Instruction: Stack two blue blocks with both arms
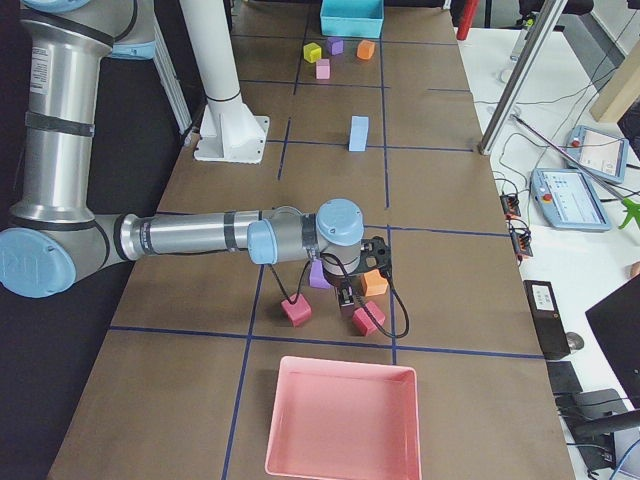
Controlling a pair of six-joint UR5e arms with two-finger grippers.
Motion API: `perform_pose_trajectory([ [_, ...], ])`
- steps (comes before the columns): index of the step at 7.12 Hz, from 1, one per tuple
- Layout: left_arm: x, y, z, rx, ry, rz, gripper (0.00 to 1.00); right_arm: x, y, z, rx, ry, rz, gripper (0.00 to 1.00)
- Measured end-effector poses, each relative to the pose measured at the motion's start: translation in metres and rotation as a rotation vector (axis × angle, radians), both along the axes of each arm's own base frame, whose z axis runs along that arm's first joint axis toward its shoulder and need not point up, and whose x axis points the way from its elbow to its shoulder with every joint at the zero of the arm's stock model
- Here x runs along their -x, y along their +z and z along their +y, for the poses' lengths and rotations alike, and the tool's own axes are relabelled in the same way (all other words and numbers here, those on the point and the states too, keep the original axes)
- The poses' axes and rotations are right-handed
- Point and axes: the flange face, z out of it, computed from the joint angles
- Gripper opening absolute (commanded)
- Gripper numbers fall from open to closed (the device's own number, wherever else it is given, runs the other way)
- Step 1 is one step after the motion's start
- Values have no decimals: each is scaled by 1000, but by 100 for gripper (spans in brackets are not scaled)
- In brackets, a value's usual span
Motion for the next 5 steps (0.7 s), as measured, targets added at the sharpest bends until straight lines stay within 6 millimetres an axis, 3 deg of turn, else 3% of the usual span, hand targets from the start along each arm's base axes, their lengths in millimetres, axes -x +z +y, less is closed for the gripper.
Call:
perform_pose_trajectory([
  [5, -1, -1, 4, -30, 0, 2, 100, 8, 2, 1, -2, -18, 68, 100],
])
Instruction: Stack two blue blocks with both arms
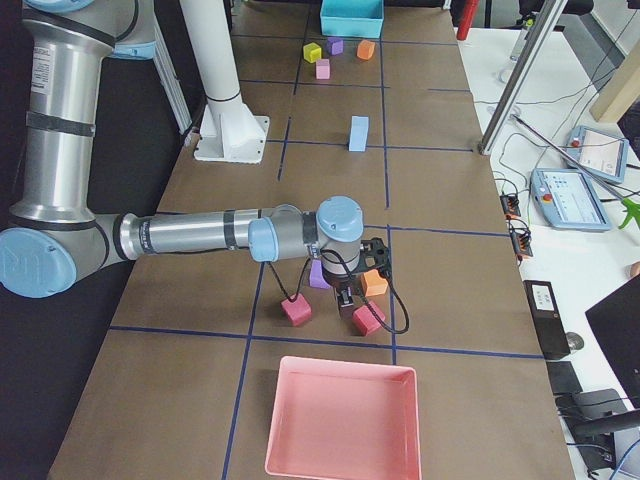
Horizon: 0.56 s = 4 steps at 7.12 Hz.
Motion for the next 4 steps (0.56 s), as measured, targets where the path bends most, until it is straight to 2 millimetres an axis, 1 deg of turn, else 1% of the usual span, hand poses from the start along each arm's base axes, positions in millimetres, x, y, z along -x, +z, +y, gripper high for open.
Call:
perform_pose_trajectory([
  [2, 0, -7, 0, -14, -1, 4, 100, 3, 2, 2, 6, -7, 7, 100],
  [4, 0, -8, 0, -16, 0, 6, 100, 4, 3, 2, 7, -8, 3, 100],
])
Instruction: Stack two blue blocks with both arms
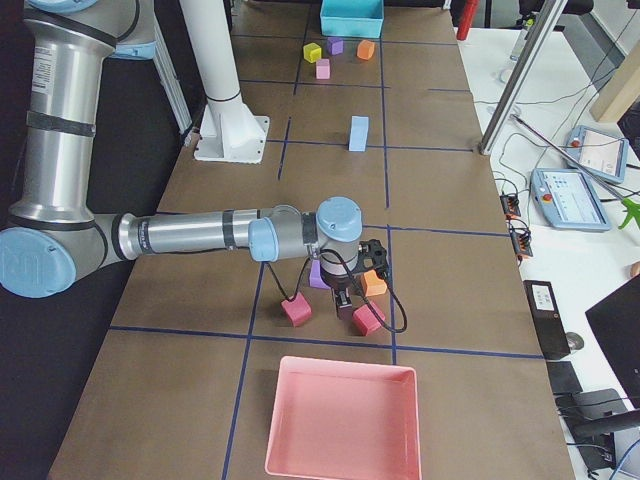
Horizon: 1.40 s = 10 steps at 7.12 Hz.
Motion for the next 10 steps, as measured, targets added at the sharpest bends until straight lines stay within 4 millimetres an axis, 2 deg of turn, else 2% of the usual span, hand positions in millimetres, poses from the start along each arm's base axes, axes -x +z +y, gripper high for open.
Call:
perform_pose_trajectory([
  [3, 0, 3, 14, -3, -1, 0, 100, 0, 3, 0, 1, -1, 0, 100],
  [10, 0, 0, 15, -15, 3, -7, 100, 1, 2, -1, -3, -3, -2, 100],
])
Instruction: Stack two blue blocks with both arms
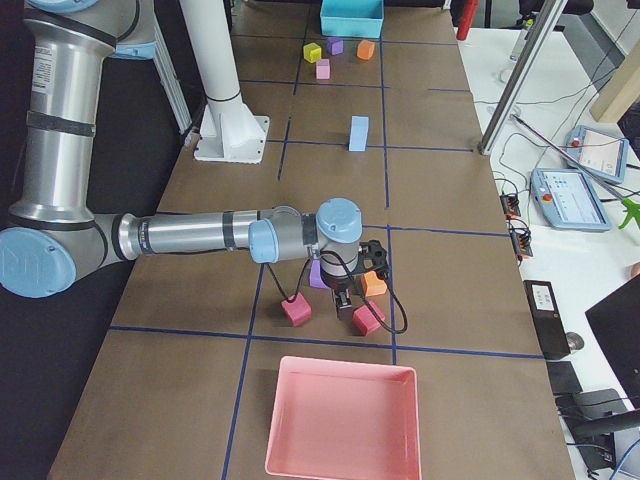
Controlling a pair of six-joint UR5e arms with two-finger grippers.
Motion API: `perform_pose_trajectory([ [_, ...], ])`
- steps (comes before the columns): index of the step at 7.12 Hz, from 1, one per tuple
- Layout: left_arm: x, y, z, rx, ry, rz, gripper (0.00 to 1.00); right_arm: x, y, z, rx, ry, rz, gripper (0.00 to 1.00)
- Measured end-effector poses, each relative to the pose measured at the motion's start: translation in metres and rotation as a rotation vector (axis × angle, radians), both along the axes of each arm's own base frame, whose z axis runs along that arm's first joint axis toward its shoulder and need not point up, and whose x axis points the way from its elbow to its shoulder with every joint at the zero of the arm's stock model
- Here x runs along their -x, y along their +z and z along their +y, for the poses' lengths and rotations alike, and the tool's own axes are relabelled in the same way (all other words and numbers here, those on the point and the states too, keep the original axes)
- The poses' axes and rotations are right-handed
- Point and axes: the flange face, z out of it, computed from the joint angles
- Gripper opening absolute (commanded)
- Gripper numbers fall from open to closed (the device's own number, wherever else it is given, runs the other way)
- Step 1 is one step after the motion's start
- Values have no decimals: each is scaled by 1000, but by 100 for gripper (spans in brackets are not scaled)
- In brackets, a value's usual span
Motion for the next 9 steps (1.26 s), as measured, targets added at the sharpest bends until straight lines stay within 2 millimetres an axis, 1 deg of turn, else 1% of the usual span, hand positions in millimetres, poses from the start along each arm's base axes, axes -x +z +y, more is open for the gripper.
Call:
perform_pose_trajectory([
  [9, 0, 0, 1, -1, 0, -4, 100, 2, -1, -2, -3, -8, -26, 100],
])
